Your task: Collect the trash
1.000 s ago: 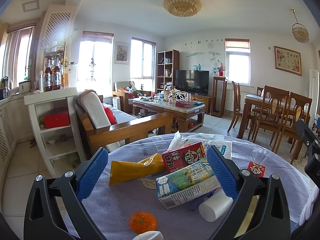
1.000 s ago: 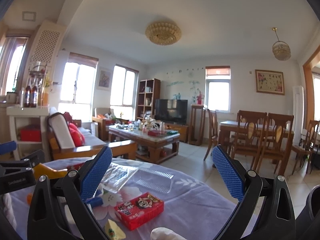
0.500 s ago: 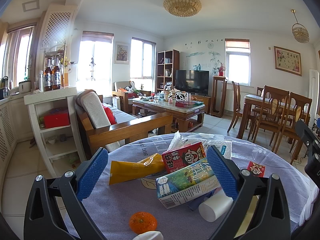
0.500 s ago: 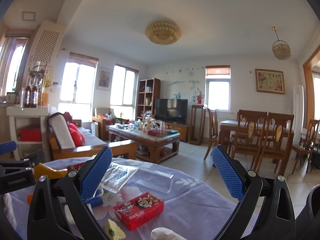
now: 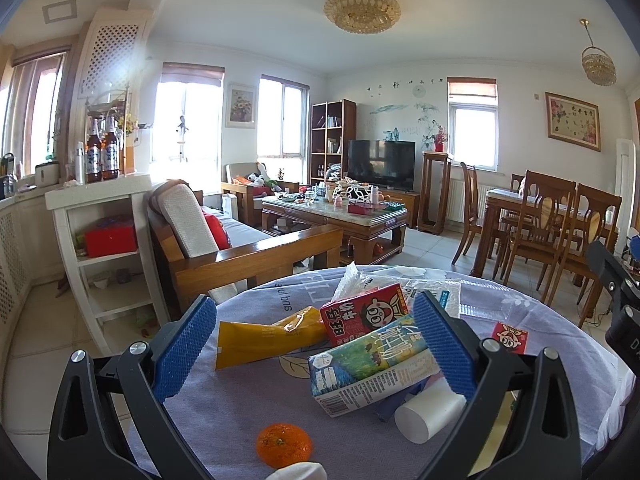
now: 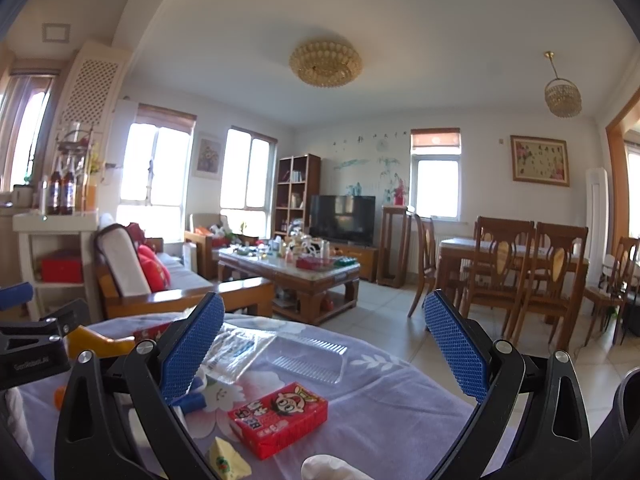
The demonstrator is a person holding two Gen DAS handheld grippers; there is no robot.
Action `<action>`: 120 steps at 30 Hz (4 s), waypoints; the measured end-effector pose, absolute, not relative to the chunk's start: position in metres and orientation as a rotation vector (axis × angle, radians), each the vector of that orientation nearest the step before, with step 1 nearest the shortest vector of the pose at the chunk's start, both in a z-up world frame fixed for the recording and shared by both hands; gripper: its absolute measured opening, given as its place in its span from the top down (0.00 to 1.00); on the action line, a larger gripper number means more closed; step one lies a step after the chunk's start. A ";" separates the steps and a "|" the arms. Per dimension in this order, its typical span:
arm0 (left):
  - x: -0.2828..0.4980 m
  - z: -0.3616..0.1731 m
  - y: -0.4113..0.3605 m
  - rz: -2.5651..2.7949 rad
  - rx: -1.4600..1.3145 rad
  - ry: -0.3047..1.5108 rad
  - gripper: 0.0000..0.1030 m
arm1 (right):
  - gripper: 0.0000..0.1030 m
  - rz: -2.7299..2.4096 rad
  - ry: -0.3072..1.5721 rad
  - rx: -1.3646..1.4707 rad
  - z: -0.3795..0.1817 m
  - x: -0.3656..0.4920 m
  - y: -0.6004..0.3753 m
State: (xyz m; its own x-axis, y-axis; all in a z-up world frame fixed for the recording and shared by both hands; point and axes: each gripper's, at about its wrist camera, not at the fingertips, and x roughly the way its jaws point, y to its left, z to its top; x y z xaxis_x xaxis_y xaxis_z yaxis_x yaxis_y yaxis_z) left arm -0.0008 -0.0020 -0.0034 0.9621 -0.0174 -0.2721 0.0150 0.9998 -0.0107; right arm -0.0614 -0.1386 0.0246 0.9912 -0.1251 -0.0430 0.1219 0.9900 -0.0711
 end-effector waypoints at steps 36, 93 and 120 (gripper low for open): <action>0.050 -0.018 0.084 -0.301 0.036 0.645 0.05 | 0.04 0.203 0.466 -0.049 0.002 -0.016 -0.134; 0.075 0.001 -0.039 -0.851 -0.013 0.698 0.53 | 0.09 0.285 0.642 0.206 0.022 0.013 -0.222; -0.048 0.001 -0.384 -1.481 0.071 0.737 0.53 | 0.10 -0.418 0.871 0.037 0.013 -0.263 -0.569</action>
